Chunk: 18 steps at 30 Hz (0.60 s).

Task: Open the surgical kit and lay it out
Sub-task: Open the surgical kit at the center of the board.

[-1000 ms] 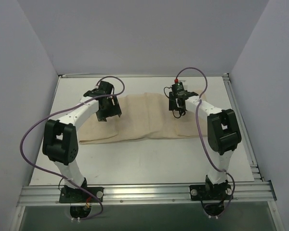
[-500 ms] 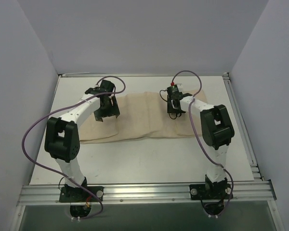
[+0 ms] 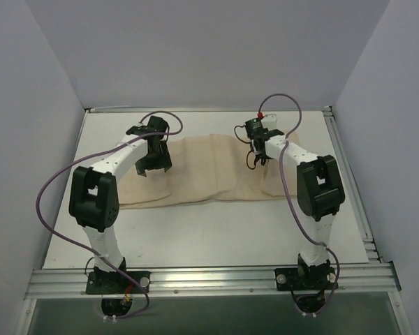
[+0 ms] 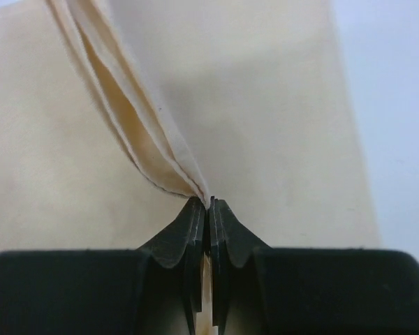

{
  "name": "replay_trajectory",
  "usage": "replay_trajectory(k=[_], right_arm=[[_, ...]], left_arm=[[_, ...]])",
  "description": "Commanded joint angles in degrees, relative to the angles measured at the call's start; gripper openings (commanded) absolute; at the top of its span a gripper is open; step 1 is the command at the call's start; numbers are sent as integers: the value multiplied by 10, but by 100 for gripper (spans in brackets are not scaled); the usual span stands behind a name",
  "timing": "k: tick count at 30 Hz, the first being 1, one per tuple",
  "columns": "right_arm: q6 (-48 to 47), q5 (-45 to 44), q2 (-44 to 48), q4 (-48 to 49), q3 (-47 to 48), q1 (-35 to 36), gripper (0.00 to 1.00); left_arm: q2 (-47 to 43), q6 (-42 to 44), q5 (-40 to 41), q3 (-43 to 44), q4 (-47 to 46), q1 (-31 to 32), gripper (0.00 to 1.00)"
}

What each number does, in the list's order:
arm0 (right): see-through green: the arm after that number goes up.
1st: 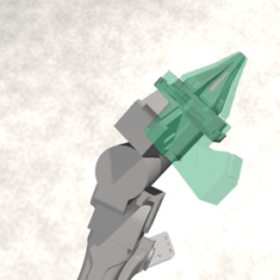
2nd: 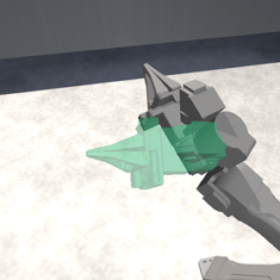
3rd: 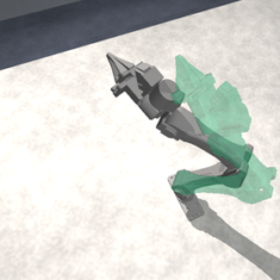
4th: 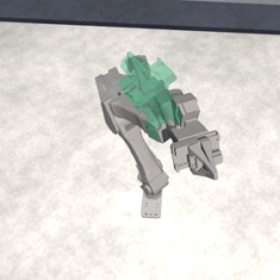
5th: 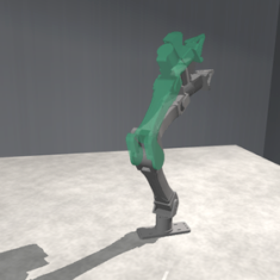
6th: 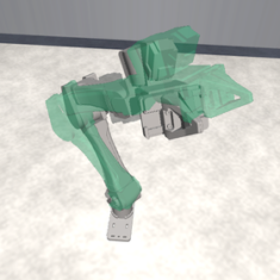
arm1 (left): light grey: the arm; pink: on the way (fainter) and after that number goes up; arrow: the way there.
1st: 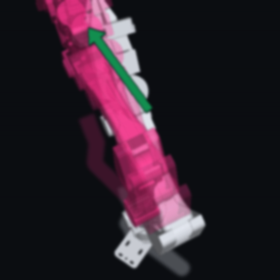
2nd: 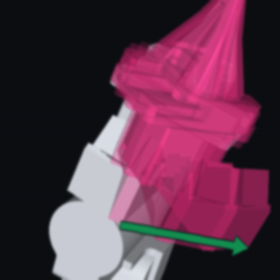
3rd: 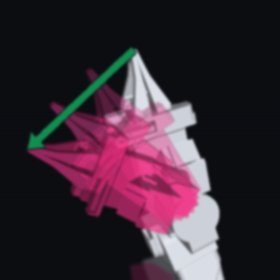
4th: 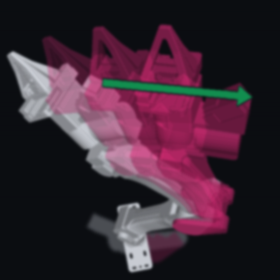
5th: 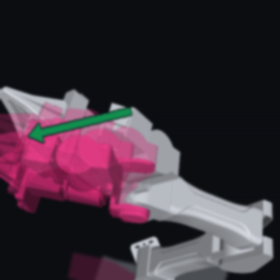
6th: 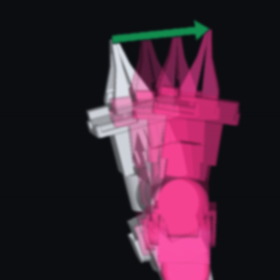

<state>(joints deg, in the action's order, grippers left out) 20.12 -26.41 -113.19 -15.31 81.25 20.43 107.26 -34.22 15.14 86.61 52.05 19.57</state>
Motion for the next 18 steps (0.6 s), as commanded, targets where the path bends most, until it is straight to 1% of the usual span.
replay_trajectory(k=[1,3,4,6,7,8,10,11,12,13,14,15,17,18], right_arm=[[6,-191,28,-85,36,-35,0],[-17,-252,21,-82,37,-55,0],[-46,-300,18,-65,34,-80,0],[-88,-336,12,-32,28,-109,0],[-104,-371,8,-9,27,-127,0],[-116,-390,0,1,29,-163,0],[-127,-421,-11,5,39,-200,0],[-120,-418,-30,-10,70,-241,0],[-96,-406,-40,-31,93,-254,12],[-73,-396,-54,-81,116,-263,31],[-61,-342,-73,-102,163,-267,41],[-59,-322,-76,-111,173,-261,59],[-59,-323,-64,-95,165,-234,90],[-59,-295,-37,-85,144,-213,99]], left_arm=[[16,1,26,29,8,2,81],[25,3,29,33,4,2,81],[28,0,34,34,3,2,81],[36,-1,34,38,2,1,81],[38,-2,35,42,2,2,81],[42,-2,33,44,1,2,81],[44,-5,33,49,0,2,81],[44,-5,28,49,-5,2,81],[45,-3,26,50,-7,2,81],[47,-2,26,53,-6,2,81],[50,-1,26,60,-5,2,82],[51,0,24,62,-6,3,84],[58,7,22,75,-8,3,87],[61,7,23,80,-2,3,89]])
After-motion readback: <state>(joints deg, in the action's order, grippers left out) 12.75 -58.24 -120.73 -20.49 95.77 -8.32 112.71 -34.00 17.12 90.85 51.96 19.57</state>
